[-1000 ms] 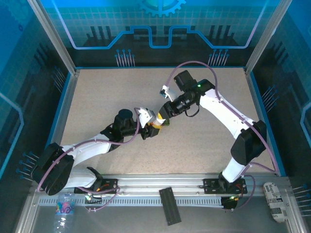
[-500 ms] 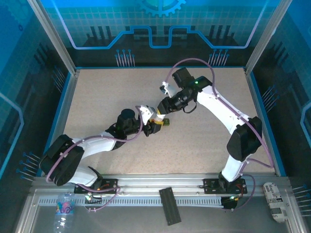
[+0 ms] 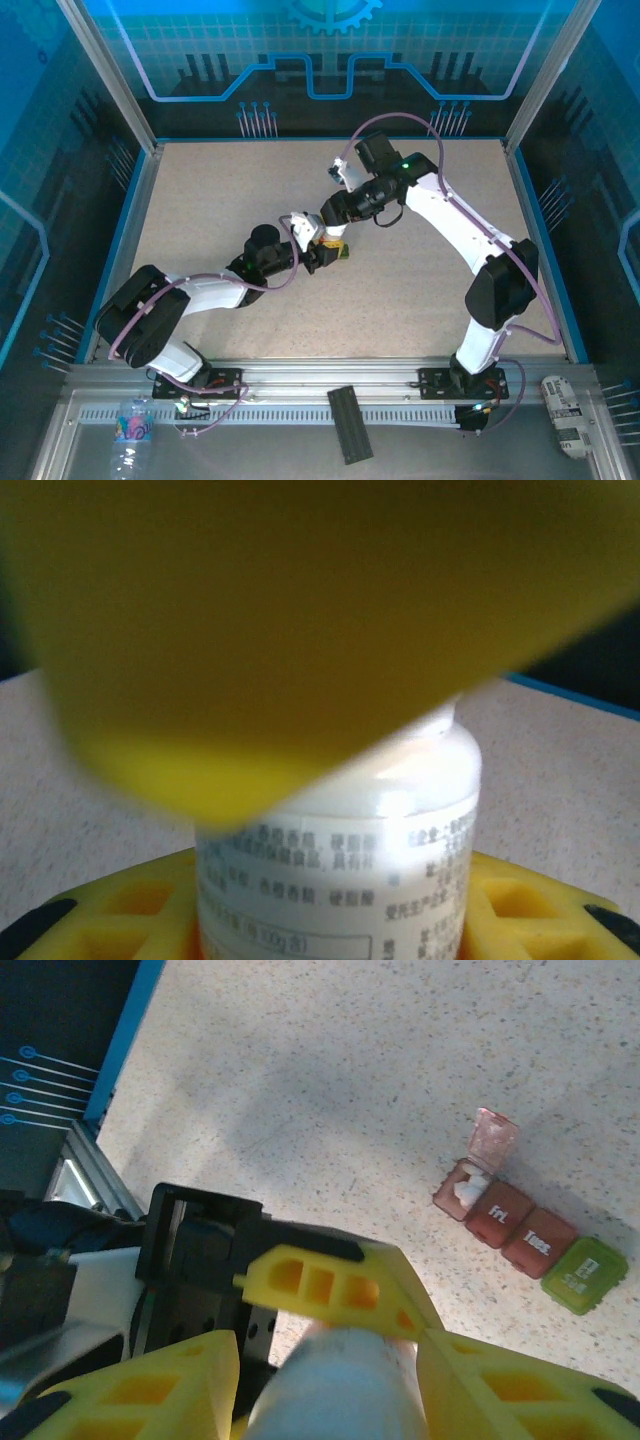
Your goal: Sort the pills into containers
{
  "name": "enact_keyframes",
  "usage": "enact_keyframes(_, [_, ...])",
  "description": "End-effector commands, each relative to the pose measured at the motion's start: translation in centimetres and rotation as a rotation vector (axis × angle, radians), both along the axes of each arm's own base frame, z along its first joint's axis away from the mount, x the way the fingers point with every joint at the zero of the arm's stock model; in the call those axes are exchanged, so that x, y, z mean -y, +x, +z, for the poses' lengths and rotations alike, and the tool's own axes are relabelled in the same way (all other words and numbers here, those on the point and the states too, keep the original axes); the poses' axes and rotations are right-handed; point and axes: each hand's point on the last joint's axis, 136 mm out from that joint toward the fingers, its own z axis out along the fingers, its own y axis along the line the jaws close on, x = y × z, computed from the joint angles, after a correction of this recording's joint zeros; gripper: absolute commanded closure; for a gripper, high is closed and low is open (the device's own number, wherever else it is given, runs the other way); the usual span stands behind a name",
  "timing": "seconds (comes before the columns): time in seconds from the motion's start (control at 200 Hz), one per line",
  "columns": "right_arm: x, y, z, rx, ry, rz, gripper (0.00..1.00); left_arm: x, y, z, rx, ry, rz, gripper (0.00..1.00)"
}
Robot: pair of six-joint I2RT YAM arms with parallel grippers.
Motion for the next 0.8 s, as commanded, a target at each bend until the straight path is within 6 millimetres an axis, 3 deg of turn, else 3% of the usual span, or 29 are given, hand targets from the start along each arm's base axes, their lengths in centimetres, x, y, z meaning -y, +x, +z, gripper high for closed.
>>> enact_keyframes(0.0, [-1.0, -1.3, -0.1, -0.056, 0.038, 0.034, 0.49, 0.9, 0.1, 5.7, 0.167, -0.104, -0.025, 1.00])
enact_keyframes(0.21, [-0.9, -1.4, 0.3, -0.046, 0.046, 0.030, 0.46, 0.9, 0.2, 5.6, 0.162, -0.098, -0.024, 1.00])
enact_keyframes(0.435, [-0.8, -1.0, 1.3, -0.027, 0.070, 0.012, 0.28, 0.9, 0.2, 5.2, 0.152, -0.093, -0.023, 1.00])
enact_keyframes(0.796, [-0.7, 0.4, 5.2, 0.027, 0.189, -0.041, 0.14, 0.9, 0.1, 4.2, 0.129, -0.078, -0.028, 1.00])
